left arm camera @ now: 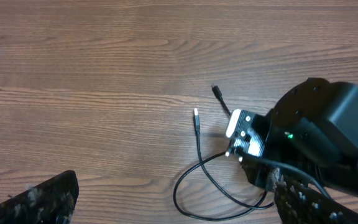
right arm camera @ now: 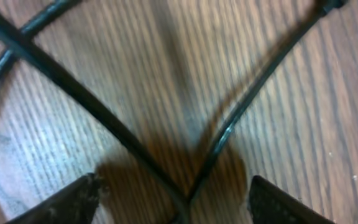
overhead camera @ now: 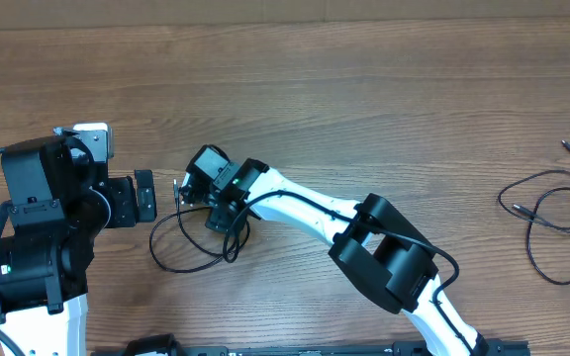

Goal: Untangle cables
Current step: 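Lower the right gripper and grasp the left black cable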

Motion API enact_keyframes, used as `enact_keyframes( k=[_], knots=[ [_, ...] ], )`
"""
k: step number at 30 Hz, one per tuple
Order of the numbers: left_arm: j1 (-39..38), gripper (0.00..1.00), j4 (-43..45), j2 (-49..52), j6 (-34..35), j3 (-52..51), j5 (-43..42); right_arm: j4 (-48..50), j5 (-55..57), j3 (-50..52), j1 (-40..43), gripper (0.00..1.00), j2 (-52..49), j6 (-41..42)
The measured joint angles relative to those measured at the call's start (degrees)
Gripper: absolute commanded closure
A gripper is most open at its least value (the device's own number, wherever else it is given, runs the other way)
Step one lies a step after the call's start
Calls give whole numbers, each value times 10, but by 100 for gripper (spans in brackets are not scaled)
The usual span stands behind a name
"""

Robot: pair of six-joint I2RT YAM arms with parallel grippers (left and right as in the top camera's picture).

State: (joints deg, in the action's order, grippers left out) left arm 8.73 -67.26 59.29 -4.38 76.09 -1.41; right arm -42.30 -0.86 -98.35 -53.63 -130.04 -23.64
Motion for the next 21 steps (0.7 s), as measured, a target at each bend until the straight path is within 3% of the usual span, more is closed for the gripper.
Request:
enact_keyframes(
  k=[5, 6, 12, 19, 21],
  knots=[
    [0, 0, 0, 0, 0, 0, 0, 1, 3, 0, 0, 54, 0, -3],
    [0, 0, 0, 0, 0, 0, 0, 1, 5, 0, 1, 63, 0, -3],
    [0, 0, 0, 0, 0, 0, 0, 1, 12, 0, 6, 74, 0, -4],
    [0, 0, 0, 0, 0, 0, 0, 0, 16, 0, 8, 96, 0, -22],
    [0, 0, 0, 0, 0, 0, 0, 0, 18, 0, 8, 96, -1, -25]
  ],
)
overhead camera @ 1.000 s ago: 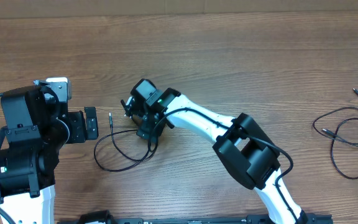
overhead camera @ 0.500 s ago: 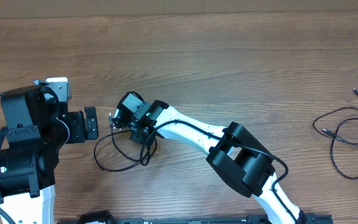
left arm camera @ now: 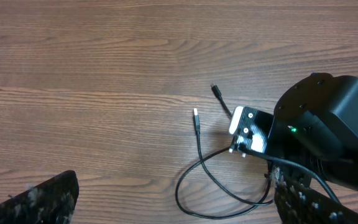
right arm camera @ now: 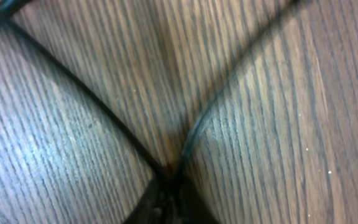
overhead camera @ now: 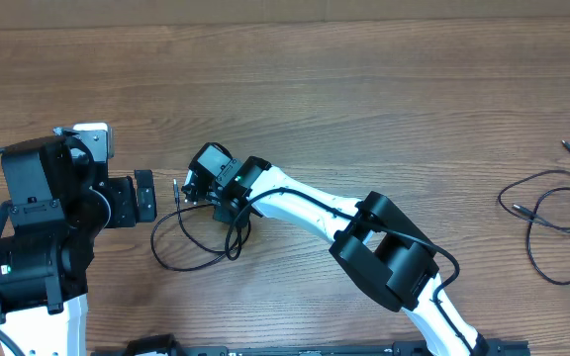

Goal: Untangle cables
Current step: 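Lower the right gripper and grasp the left black cable, then carry the left cable to the right edge and drop it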

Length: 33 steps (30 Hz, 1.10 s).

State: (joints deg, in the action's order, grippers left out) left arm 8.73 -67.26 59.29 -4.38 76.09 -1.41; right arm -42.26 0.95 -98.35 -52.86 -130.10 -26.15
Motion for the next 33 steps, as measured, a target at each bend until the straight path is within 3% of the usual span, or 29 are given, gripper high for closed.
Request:
enact_keyframes(
  k=[9, 20, 25, 33],
  knots=[
    [0, 0, 0, 0, 0, 0, 0, -3, 6, 0, 30, 96, 0, -9],
    [0, 0, 0, 0, 0, 0, 0, -9, 59, -1, 163, 96, 0, 37],
    [0, 0, 0, 0, 0, 0, 0, -26, 138, -3, 268, 96, -1, 71],
    [0, 1, 0, 0, 0, 0, 0, -74, 181, -68, 518, 96, -22, 174]
  ],
)
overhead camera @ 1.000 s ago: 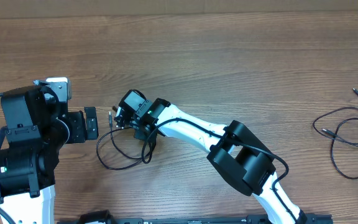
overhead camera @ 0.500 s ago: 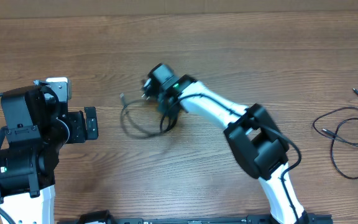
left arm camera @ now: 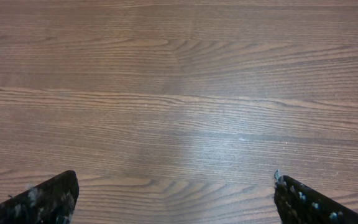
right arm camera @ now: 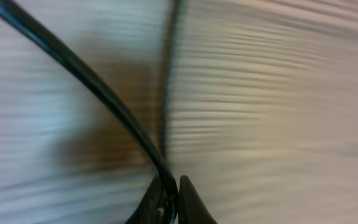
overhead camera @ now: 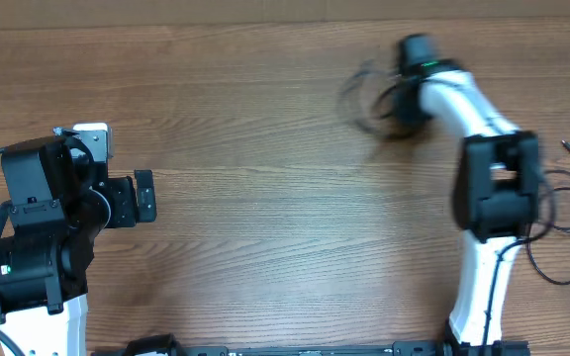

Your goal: Untangle cables

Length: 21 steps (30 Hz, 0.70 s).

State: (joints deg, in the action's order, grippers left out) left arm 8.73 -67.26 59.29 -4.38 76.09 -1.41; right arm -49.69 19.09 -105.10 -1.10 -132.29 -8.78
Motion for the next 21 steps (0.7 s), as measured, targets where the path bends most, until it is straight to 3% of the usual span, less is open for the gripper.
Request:
enact_keyframes(
  k=[4, 10, 17, 18, 21],
  knots=[
    [0, 0, 0, 0, 0, 0, 0, -50, -21, -63, 124, 96, -2, 78],
    [0, 0, 0, 0, 0, 0, 0, -96, -150, -135, 302, 96, -2, 183],
    [0, 1, 0, 0, 0, 0, 0, -132, -228, -137, 391, 96, -2, 212],
    [0, 0, 0, 0, 0, 0, 0, -134, -232, -137, 393, 92, -2, 214],
    [0, 0, 0, 0, 0, 0, 0, -136, -243, -137, 393, 57, -2, 220]
  ],
)
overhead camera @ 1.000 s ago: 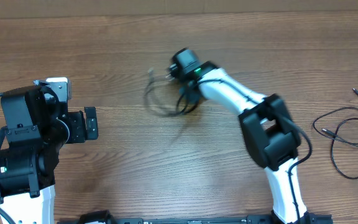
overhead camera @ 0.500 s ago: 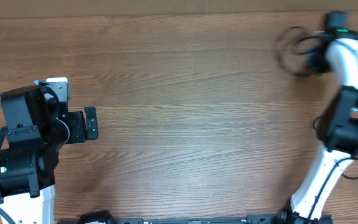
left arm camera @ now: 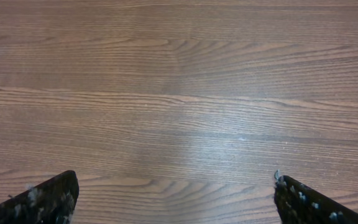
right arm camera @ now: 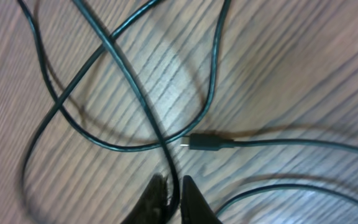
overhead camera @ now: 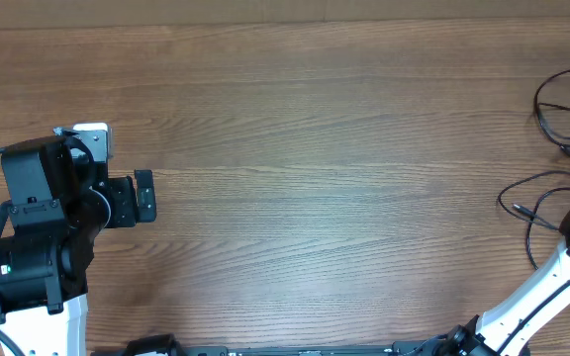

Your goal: Untangle cables

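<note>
My right gripper (right arm camera: 173,194) is shut on a thin black cable (right arm camera: 130,81); its loops spread over the wood just ahead of the fingers. Overhead, this gripper sits at the table's far right edge, with the held cable's loop (overhead camera: 553,95) trailing to its left. A second black cable (overhead camera: 552,213) lies in loose loops nearer the front right. One of its plugs (right arm camera: 207,142) shows beside the held strand. My left gripper (left arm camera: 176,200) stands open over bare wood at the left side (overhead camera: 144,196), with no cable near it.
The wooden table (overhead camera: 315,148) fills all views. The left arm's black base (overhead camera: 28,247) occupies the front left corner. The right arm's white link (overhead camera: 542,287) runs along the front right, over part of the cable loops.
My right gripper, still shut on the cable, was at the back of the table right of the middle; now it is at the far right edge beside the other cable. The left arm is unchanged.
My right gripper stood open over a crossing of the cable, close to the left gripper. Then it was shut on that crossing. Later it held the cable at the back, right of centre, and now holds it at the right edge.
</note>
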Motion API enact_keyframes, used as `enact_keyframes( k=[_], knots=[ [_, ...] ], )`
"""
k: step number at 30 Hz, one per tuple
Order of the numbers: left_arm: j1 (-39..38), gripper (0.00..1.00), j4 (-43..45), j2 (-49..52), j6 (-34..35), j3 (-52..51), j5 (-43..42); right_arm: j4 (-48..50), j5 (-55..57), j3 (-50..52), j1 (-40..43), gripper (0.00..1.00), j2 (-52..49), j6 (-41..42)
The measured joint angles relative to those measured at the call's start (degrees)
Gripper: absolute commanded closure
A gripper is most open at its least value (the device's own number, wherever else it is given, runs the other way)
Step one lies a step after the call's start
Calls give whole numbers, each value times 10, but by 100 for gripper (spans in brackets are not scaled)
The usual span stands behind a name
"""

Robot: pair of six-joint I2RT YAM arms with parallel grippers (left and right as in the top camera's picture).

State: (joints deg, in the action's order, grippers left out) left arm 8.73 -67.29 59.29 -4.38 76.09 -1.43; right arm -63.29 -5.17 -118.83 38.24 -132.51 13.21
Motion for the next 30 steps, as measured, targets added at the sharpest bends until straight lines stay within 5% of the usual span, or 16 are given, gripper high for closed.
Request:
enact_keyframes(
  k=[2, 9, 20, 29, 30],
  knots=[
    [0, 0, 0, 0, 0, 0, 0, -3, -6, 0, -1, 48, 0, 1],
    [0, 0, 0, 0, 0, 0, 0, -25, -9, 0, -1, 41, 0, 2],
    [0, 0, 0, 0, 0, 0, 0, -130, -10, 0, -11, 42, 126, 3],
    [0, 0, 0, 0, 0, 0, 0, -216, -10, -1, -135, 41, 273, 3],
    [0, 0, 0, 0, 0, 0, 0, -222, -10, -1, -156, 34, 279, 3]
  ],
)
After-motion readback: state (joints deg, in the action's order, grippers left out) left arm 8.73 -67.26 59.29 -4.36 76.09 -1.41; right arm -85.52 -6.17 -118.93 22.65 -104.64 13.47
